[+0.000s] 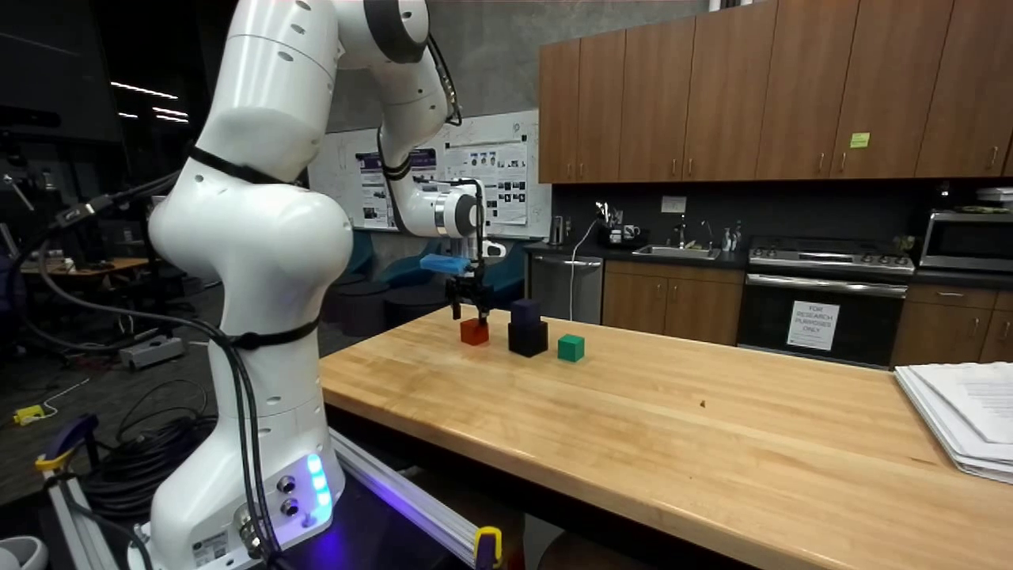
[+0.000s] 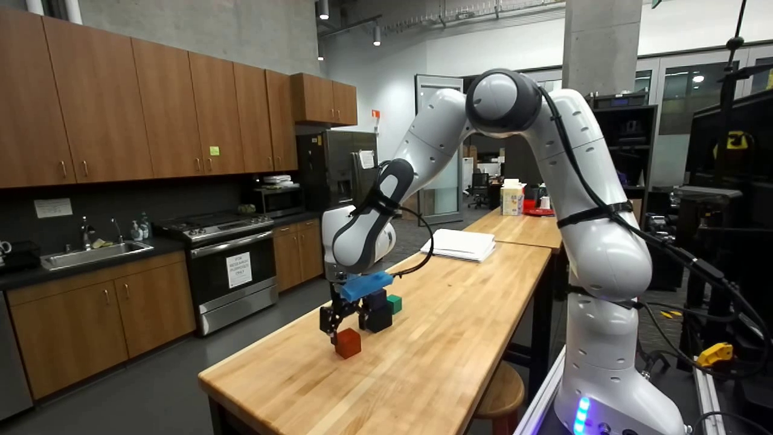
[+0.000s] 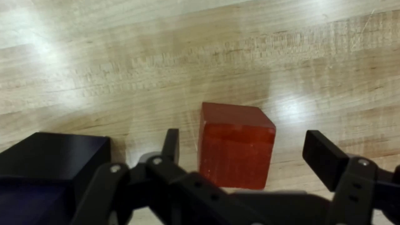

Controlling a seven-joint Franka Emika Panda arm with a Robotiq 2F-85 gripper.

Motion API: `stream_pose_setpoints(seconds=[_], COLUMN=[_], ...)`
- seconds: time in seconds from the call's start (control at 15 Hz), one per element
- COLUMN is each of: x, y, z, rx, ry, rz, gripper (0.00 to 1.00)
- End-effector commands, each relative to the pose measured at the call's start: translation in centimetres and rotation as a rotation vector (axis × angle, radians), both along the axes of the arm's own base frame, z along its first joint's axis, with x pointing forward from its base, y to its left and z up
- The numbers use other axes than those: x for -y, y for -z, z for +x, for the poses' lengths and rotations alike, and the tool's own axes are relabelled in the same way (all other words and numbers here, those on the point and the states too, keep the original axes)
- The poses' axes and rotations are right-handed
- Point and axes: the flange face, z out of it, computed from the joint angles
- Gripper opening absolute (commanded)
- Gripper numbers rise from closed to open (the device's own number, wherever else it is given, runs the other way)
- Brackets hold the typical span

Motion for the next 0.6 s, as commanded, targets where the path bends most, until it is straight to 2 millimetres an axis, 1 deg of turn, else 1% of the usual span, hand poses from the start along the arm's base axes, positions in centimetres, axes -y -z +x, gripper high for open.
stream_pose_setpoints(seconds=[0.0,0.07,0.13,0.2,0.4,0.47,0.53], x=[0.27,0.38,0.42,0.43,0.23,0.14,0.05], y=[0.94,1.15,1.36,1.46,1.19,0.98,0.56], z=[1.11,1.21,1.28,1.34,1.42,1.42,1.37], rx=[0.011,0.009,0.008,0.006,0.013,0.014,0.019], ry=[-0.021,-0.023,-0.023,-0.024,-0.032,-0.033,-0.035], rz=[-0.010,-0.010,-0.011,-0.011,-0.015,-0.016,-0.020], gripper=[1.00,1.00,0.75,0.74,0.55,0.45,0.38])
